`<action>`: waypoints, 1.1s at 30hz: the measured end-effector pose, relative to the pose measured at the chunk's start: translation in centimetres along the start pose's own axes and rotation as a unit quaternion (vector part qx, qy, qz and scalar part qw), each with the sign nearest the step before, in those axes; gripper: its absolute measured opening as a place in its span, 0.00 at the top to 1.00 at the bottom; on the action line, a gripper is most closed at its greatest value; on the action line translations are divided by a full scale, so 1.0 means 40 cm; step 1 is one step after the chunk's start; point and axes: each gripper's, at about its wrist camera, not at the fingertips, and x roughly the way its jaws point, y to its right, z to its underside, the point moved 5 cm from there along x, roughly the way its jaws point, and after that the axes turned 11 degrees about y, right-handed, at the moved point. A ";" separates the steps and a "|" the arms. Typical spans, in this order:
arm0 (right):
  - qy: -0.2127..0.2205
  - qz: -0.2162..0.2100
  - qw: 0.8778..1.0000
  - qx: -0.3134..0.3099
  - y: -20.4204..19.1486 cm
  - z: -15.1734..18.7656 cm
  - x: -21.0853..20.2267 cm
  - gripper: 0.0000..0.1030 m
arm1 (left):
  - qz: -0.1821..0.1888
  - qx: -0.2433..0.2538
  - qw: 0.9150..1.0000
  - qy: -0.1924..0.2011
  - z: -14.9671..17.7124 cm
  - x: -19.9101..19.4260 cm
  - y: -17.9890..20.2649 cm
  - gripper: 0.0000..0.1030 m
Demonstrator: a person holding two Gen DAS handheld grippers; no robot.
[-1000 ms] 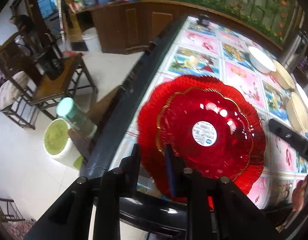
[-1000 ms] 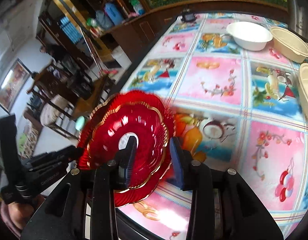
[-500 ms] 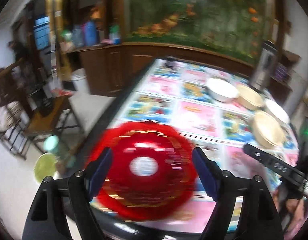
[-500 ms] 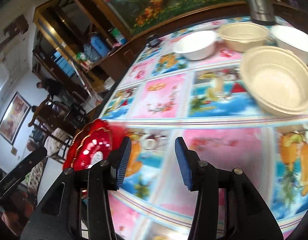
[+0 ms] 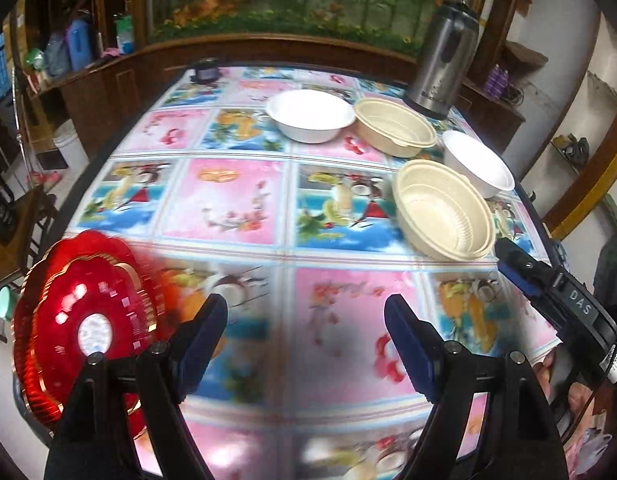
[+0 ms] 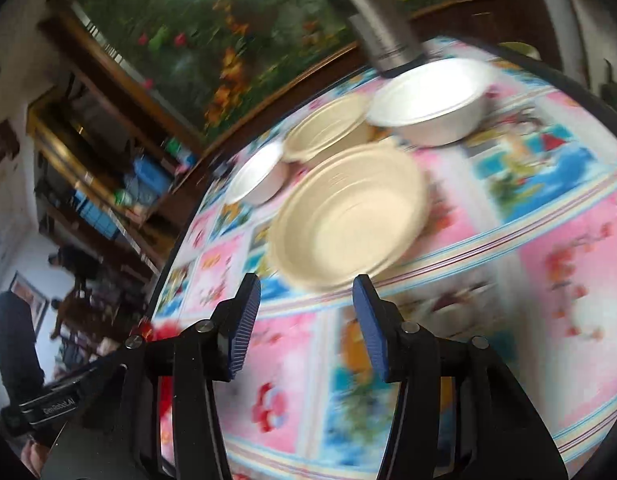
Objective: Organize plates and bowls
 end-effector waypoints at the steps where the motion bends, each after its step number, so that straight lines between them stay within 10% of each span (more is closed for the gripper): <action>1: 0.005 0.004 1.000 0.008 0.019 -0.011 -0.006 0.53 | 0.003 0.000 1.000 -0.002 -0.006 0.009 0.012 0.21; 24: -0.004 0.031 0.999 0.026 0.133 -0.169 0.088 0.53 | -0.027 -0.018 0.998 -0.051 -0.166 0.264 0.110 0.21; 33: -0.035 -0.012 0.997 0.072 0.161 -0.153 0.119 0.53 | 0.014 -0.053 0.995 -0.088 -0.156 0.324 0.148 0.21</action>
